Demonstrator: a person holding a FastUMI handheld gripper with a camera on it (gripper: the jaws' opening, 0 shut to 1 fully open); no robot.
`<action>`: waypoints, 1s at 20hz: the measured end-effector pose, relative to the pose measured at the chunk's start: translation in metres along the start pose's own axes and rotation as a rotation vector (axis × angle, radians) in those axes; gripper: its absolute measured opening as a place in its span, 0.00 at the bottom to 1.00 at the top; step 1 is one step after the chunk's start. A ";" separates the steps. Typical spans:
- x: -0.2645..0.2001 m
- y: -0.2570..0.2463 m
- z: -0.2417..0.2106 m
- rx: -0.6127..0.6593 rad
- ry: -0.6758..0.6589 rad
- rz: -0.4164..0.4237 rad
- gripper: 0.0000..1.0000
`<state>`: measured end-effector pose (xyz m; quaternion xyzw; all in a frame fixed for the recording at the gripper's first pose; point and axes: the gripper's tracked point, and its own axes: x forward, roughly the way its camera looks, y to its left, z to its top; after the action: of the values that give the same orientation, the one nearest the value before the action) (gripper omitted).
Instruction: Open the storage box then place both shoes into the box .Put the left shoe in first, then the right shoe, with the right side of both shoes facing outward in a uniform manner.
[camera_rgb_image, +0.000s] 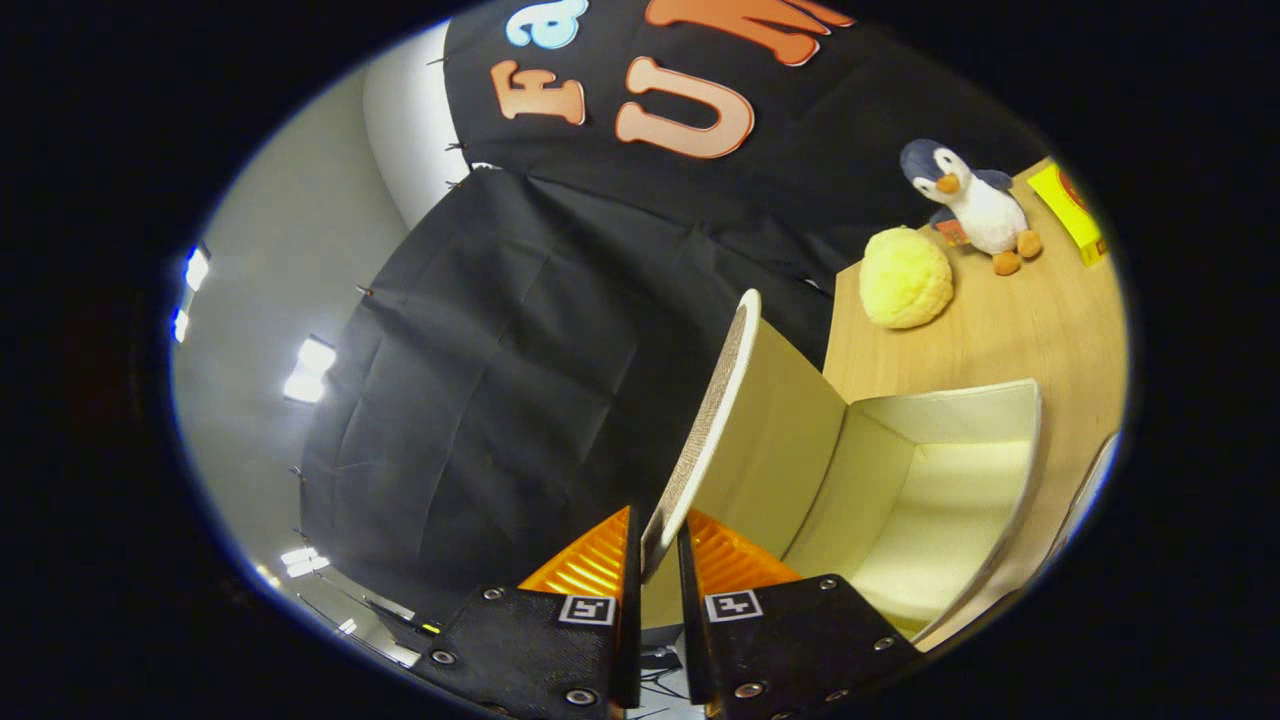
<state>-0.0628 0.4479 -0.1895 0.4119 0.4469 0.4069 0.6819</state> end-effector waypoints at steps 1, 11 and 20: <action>0.013 0.004 -0.003 -0.020 0.013 -0.011 0.18; 0.129 0.004 -0.035 -0.005 0.139 -0.143 0.19; 0.071 -0.025 -0.030 -0.110 0.144 -0.261 0.76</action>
<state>-0.0671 0.5112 -0.2403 0.2823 0.5215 0.3672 0.7166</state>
